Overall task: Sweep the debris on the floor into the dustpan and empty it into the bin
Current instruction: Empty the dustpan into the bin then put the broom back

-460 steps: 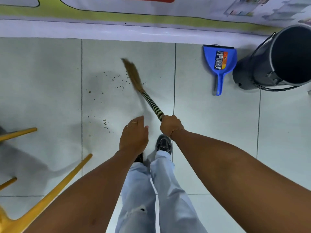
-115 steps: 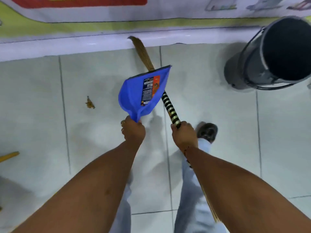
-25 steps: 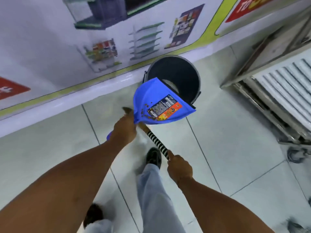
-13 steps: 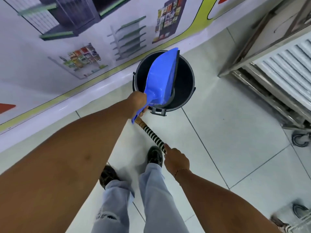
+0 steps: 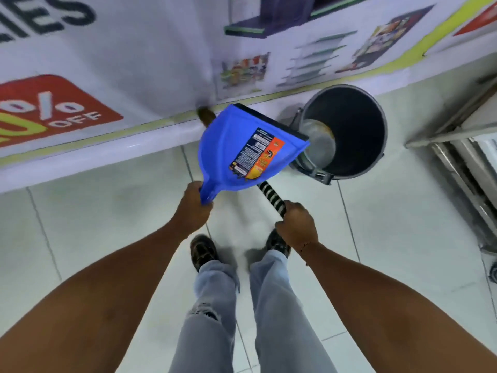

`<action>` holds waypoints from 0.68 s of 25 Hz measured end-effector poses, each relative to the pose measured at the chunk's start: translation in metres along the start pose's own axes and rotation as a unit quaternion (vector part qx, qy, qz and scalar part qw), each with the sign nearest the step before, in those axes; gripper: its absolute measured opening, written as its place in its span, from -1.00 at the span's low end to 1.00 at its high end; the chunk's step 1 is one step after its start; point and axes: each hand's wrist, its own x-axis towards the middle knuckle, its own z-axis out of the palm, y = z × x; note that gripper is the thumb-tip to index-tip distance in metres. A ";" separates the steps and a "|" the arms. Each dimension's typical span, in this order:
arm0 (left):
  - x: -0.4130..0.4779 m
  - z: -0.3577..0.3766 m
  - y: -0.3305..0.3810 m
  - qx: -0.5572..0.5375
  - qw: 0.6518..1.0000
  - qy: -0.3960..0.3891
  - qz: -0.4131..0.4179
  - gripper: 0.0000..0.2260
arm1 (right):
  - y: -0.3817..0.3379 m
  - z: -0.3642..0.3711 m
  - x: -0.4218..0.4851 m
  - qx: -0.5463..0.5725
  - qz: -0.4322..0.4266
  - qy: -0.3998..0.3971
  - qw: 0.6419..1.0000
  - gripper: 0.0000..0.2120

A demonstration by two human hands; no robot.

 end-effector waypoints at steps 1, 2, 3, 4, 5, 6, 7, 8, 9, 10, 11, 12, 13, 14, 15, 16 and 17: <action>-0.008 -0.019 -0.019 -0.026 0.999 0.020 -0.020 -0.80 | -0.018 0.001 0.003 -0.020 -0.015 0.005 1.000 -0.61; -0.013 -0.037 -0.038 -0.051 0.997 0.039 -0.036 -0.80 | -0.033 0.002 0.007 -0.038 -0.028 0.011 0.999 -0.60; -0.018 -0.056 -0.057 -0.067 0.994 0.060 -0.056 -0.78 | -0.049 0.003 0.014 -0.052 -0.042 0.018 0.998 -0.59; -0.020 -0.068 -0.074 -0.083 0.991 0.077 -0.073 -0.75 | -0.061 0.001 0.022 -0.064 -0.052 0.028 0.996 -0.58; -0.022 -0.080 -0.092 -0.096 0.986 0.093 -0.097 -0.72 | -0.074 0.001 0.033 -0.078 -0.065 0.039 0.994 -0.56; -0.022 -0.087 -0.112 -0.105 0.981 0.109 -0.125 -0.69 | -0.089 0.003 0.049 -0.098 -0.083 0.051 0.990 -0.55; -0.022 -0.090 -0.131 -0.109 0.975 0.116 -0.154 -0.67 | -0.103 0.005 0.066 -0.122 -0.105 0.062 0.985 -0.53; -0.022 -0.087 -0.148 -0.113 0.971 0.118 -0.177 -0.66 | -0.118 0.007 0.086 -0.147 -0.133 0.072 0.978 -0.53; -0.020 -0.080 -0.164 -0.115 0.966 0.119 -0.198 -0.65 | -0.134 0.010 0.108 -0.167 -0.164 0.081 0.969 -0.52; -0.016 -0.071 -0.180 -0.118 0.962 0.121 -0.214 -0.65 | -0.149 0.015 0.131 -0.182 -0.194 0.087 0.960 -0.52; -0.009 -0.059 -0.193 -0.121 0.958 0.123 -0.228 -0.65 | -0.164 0.021 0.155 -0.198 -0.221 0.091 0.951 -0.53; -0.002 -0.048 -0.204 -0.124 0.956 0.126 -0.235 -0.65 | -0.179 0.028 0.176 -0.213 -0.244 0.092 0.942 -0.53; 0.013 -0.035 -0.216 -0.129 0.954 0.129 -0.239 -0.66 | -0.193 0.042 0.203 -0.230 -0.270 0.091 0.931 -0.54; 0.030 -0.022 -0.228 -0.133 0.952 0.128 -0.244 -0.67 | -0.208 0.057 0.228 -0.236 -0.298 0.090 0.920 -0.54; 0.046 -0.010 -0.236 -0.141 0.950 0.125 -0.250 -0.68 | -0.223 0.072 0.250 -0.238 -0.325 0.085 0.911 -0.55; 0.063 0.001 -0.243 -0.151 0.947 0.122 -0.256 -0.68 | -0.237 0.088 0.271 -0.239 -0.349 0.079 0.903 -0.57; 0.077 0.011 -0.249 -0.159 0.945 0.119 -0.259 -0.66 | -0.249 0.101 0.288 -0.242 -0.364 0.075 0.896 -0.60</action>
